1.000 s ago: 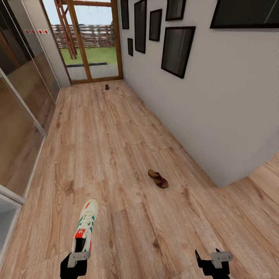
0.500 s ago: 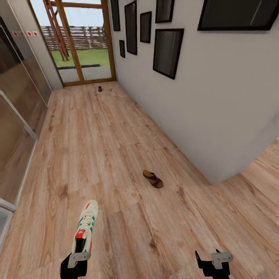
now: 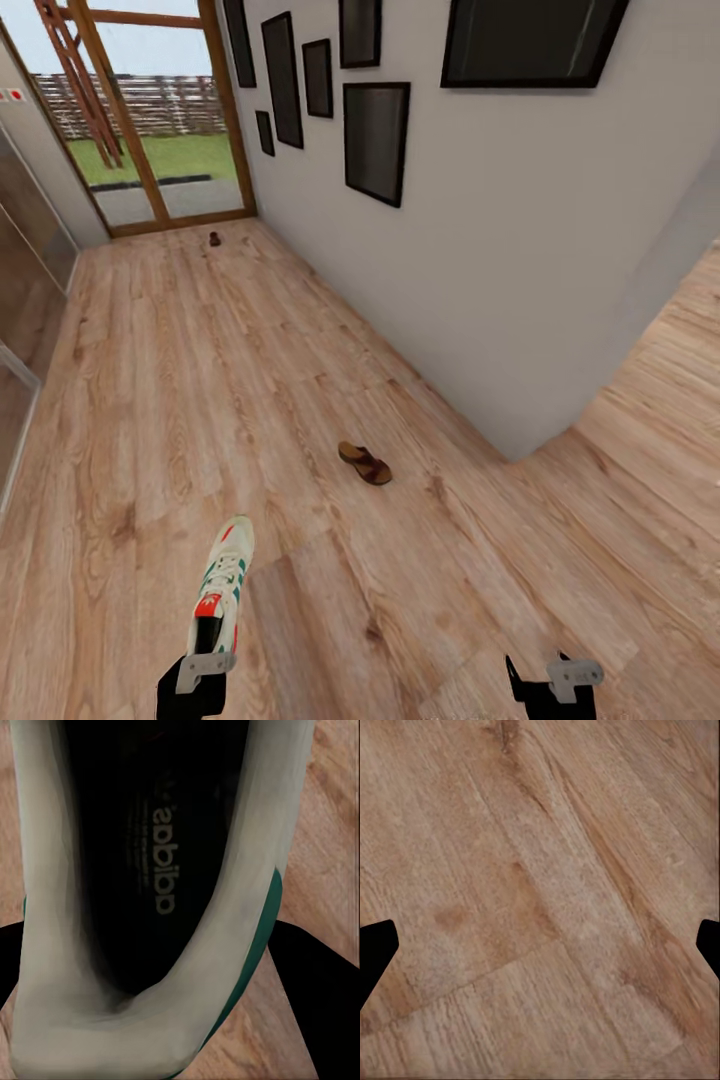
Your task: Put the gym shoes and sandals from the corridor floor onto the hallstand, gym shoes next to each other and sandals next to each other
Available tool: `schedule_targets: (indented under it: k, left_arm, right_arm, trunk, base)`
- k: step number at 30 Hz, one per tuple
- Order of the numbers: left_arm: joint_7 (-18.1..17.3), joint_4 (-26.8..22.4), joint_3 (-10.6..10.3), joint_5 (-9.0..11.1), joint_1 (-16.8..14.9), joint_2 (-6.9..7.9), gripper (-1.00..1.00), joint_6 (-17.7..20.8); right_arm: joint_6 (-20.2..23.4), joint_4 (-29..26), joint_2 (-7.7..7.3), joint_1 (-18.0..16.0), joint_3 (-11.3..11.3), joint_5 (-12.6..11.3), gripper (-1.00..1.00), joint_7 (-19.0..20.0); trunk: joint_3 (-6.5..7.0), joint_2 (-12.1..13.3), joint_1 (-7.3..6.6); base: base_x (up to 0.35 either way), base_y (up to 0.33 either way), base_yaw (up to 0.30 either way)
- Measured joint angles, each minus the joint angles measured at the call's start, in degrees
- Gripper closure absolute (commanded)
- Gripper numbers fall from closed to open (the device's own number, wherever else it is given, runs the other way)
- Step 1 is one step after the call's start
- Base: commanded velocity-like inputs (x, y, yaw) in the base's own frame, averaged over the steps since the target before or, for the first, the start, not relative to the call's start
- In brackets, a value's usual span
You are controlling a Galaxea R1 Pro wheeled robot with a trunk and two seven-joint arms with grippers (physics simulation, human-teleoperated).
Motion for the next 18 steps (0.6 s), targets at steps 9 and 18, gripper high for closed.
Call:
schedule_targets:
  k: [9,18]
  left_arm:
    - [-0.04,0.01,0.00,-0.02,0.01,0.04,1.00,-1.35]
    - [-0.04,0.16,0.00,-0.01,0.01,0.11,1.00,-1.59]
  right_arm:
    - [0.07,0.58,-0.03,0.00,-0.24,-5.60,-1.00,0.00]
    - [0.08,0.67,-0.04,0.00,-0.28,-6.54,-1.00,0.00]
  trunk:
    - [0.01,-0.39,0.21]
    - [-1.58,-4.00,2.19]
  base:
    - [0.000,0.000,-0.291]
    - [0.000,0.000,-0.295]
